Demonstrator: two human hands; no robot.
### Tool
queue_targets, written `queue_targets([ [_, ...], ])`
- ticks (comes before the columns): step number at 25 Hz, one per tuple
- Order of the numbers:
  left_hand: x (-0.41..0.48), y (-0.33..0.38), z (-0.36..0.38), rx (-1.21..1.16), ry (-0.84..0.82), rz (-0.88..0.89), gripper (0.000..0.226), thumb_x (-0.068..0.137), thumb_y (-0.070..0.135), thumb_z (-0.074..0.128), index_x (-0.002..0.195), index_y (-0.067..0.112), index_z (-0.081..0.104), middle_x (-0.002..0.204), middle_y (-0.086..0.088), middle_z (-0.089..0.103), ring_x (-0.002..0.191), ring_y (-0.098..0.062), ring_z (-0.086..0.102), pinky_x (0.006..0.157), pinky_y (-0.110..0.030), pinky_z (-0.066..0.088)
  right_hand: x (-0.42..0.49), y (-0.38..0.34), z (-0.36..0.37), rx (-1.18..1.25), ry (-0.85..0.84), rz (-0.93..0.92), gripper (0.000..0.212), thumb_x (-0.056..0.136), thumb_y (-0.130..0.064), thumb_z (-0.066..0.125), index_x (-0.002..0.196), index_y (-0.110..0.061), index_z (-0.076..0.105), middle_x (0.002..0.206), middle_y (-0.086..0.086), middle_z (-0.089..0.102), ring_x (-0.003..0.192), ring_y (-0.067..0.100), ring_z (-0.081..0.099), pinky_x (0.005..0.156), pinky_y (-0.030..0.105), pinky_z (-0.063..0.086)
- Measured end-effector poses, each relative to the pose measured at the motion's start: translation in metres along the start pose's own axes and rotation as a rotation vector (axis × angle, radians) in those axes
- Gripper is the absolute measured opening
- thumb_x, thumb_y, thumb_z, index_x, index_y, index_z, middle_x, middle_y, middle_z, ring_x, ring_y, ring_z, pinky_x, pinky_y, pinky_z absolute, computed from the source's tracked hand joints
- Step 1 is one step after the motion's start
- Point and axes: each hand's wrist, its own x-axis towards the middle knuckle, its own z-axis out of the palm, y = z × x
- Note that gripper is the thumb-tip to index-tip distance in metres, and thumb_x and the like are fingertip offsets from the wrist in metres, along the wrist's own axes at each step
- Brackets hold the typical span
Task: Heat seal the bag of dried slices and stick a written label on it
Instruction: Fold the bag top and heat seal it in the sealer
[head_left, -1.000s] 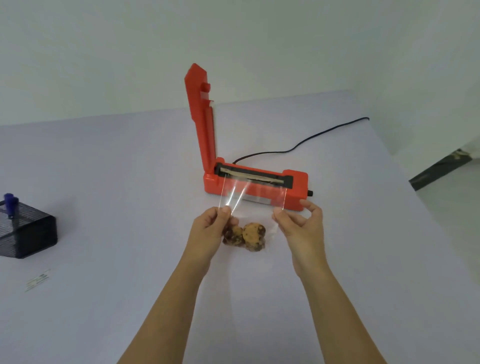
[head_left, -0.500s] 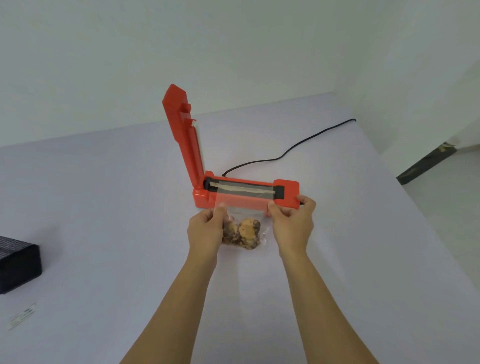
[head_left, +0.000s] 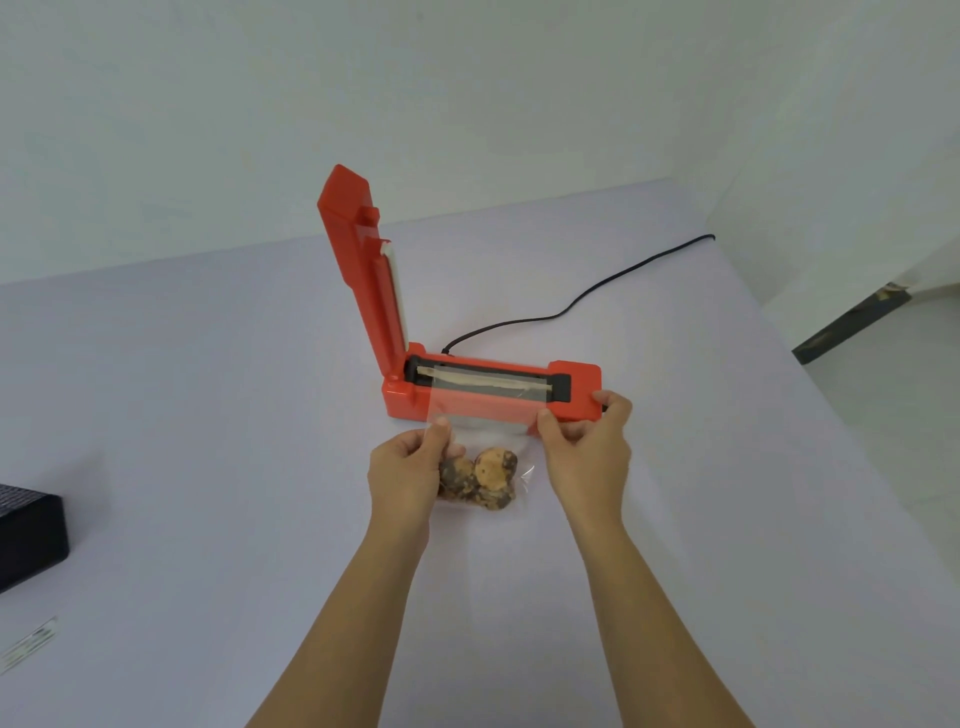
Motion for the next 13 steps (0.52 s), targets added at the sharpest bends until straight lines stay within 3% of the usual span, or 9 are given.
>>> queue_targets([
  [3,0.001,0.002,-0.002,-0.014,-0.006,-0.026,0.029,0.086,0.032,0.063,0.066,0.012,0.070,0.069,-0.002,0.071,0.079,-0.025,0.064,0.085,-0.044,0.052,0.003,-0.010,-0.010,-0.163,0.075,-0.143,0.039,0.087,-0.037,0.058,0.114,-0.014,0.040,0.078,0.004,0.062,0.072,0.019,0.058,0.067,0.030,0.044],
  [4,0.001,0.003,-0.002,-0.018,-0.012,-0.030,0.028,0.086,0.031,0.063,0.066,0.012,0.070,0.068,-0.002,0.070,0.078,-0.024,0.064,0.085,-0.044,0.052,0.007,-0.019,-0.015,-0.181,0.110,-0.209,0.033,0.089,-0.037,0.055,0.111,-0.014,0.043,0.083,0.006,0.060,0.078,0.021,0.056,0.070,0.032,0.044],
  [7,0.000,0.006,-0.001,-0.023,-0.028,-0.047,0.029,0.087,0.030,0.063,0.064,0.013,0.068,0.066,-0.001,0.069,0.074,-0.022,0.062,0.085,-0.043,0.052,0.017,-0.071,-0.028,-0.060,0.126,-0.597,0.013,0.092,-0.018,0.053,0.101,-0.011,0.058,0.090,0.002,0.057,0.082,0.008,0.052,0.078,0.019,0.044],
  [9,0.000,0.007,-0.001,-0.013,-0.025,-0.058,0.029,0.087,0.029,0.063,0.064,0.013,0.068,0.065,0.000,0.069,0.075,-0.023,0.063,0.084,-0.043,0.053,0.016,-0.116,-0.028,0.030,0.017,-0.902,0.017,0.092,-0.007,0.050,0.104,-0.006,0.062,0.101,0.003,0.062,0.094,0.006,0.055,0.088,0.012,0.041],
  [11,0.000,0.006,-0.001,-0.009,-0.018,-0.066,0.027,0.087,0.029,0.063,0.066,0.013,0.068,0.067,-0.001,0.070,0.077,-0.024,0.065,0.084,-0.042,0.054,0.009,-0.155,-0.017,-0.006,-0.161,-1.175,0.028,0.094,-0.006,0.045,0.119,-0.005,0.057,0.123,0.010,0.059,0.119,0.016,0.051,0.103,0.027,0.038],
  [13,0.000,0.006,-0.002,-0.006,-0.014,-0.070,0.027,0.087,0.030,0.063,0.068,0.013,0.069,0.069,-0.002,0.070,0.079,-0.025,0.066,0.083,-0.042,0.054,0.001,-0.180,-0.003,-0.197,-0.327,-1.373,0.037,0.097,-0.014,0.039,0.133,-0.010,0.045,0.144,0.011,0.043,0.136,0.023,0.034,0.113,0.040,0.027],
])
